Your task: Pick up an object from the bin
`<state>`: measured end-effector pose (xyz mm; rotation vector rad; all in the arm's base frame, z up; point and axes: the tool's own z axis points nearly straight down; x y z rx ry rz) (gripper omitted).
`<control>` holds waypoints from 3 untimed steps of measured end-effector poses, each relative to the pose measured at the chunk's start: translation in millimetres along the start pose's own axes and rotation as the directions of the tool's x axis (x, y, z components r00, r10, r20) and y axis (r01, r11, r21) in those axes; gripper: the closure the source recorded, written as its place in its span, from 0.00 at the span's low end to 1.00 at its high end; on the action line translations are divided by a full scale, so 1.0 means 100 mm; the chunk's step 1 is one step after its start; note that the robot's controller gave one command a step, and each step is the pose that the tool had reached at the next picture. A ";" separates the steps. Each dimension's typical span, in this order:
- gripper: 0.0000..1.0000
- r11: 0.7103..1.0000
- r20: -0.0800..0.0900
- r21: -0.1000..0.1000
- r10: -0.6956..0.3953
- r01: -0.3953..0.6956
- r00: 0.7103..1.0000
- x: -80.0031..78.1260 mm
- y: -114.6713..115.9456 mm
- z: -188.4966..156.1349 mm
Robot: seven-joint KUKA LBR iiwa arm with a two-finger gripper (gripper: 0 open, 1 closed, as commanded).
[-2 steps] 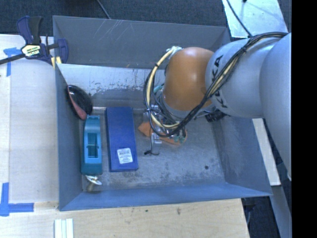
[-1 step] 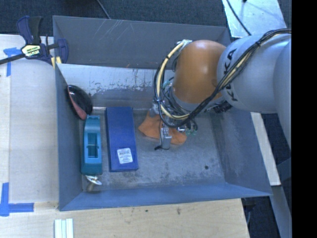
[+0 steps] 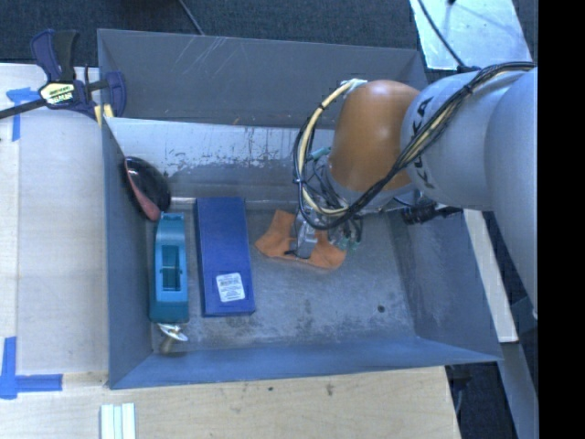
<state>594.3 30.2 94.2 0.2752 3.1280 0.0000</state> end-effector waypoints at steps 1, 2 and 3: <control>1.00 1.000 0.000 0.000 0.000 0.000 1.000 0.00 0.00 0.00; 1.00 1.000 0.005 -0.001 -0.008 0.008 1.000 -0.04 -0.13 -1.55; 1.00 1.000 0.003 0.000 -0.008 0.008 1.000 -0.04 -0.13 -1.54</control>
Offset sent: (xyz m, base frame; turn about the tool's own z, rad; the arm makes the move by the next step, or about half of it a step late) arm 0.0004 -0.0127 0.1529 -0.0084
